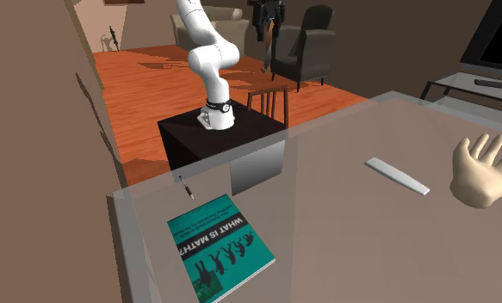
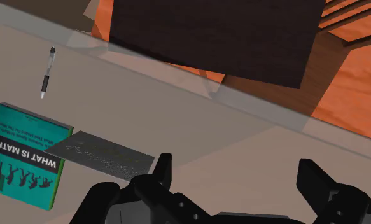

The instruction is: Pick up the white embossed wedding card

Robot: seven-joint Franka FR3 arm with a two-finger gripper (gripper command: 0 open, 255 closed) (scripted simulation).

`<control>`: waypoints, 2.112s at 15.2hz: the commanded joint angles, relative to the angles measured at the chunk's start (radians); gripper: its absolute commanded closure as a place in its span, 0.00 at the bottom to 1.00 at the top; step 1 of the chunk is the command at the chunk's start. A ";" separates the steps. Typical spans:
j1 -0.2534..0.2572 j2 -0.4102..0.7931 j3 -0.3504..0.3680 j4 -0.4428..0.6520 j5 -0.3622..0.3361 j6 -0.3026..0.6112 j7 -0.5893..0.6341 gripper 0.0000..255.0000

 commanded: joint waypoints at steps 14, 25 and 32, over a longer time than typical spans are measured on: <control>0.166 0.192 -0.408 -0.145 -0.104 0.392 -0.890 0.00; 0.385 0.679 -0.678 0.048 0.175 0.588 -1.752 0.00; 0.385 0.802 -0.674 0.064 0.284 0.643 -1.913 0.00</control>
